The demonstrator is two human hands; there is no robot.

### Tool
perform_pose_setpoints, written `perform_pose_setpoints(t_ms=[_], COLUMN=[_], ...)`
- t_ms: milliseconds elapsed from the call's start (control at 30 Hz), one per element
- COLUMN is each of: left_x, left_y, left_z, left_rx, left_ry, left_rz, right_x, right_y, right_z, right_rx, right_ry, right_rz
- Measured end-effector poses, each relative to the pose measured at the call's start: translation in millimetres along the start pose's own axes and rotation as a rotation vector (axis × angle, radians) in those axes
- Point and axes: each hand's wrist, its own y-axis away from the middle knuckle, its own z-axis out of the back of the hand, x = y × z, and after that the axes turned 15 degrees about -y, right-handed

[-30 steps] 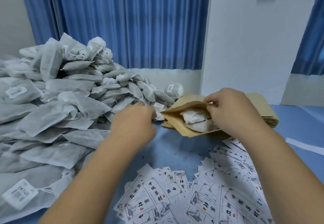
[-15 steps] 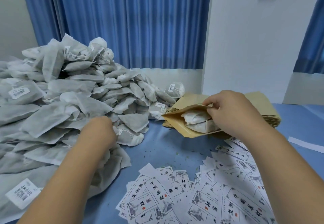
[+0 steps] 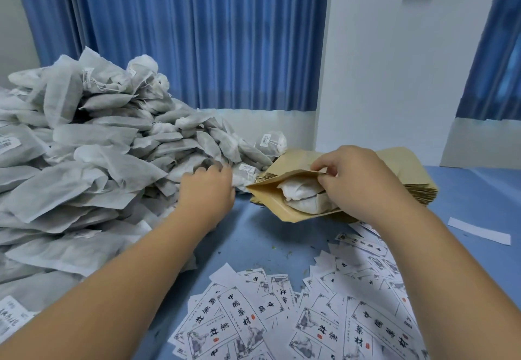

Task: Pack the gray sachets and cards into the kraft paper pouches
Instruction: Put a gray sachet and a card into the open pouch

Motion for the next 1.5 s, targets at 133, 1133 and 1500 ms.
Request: perform_pose_setpoints(t_ms=[133,1133,1500], left_x=[11,-29,-8], left_y=[-7,12,13], left_z=[-12,-19,-6], left_rx=[0.517,-0.007,0.466], left_ry=[0.056,0.165,0.281], left_rz=[-0.223,-0.154,-0.342], right_x=[-2,-11,-15], right_y=[-1,-3,-3], right_z=[-2,2,3], right_rx=[0.013,0.020,0.031], right_ry=[0.001,-0.038,-0.064], right_rz=[0.001,-0.005,-0.017])
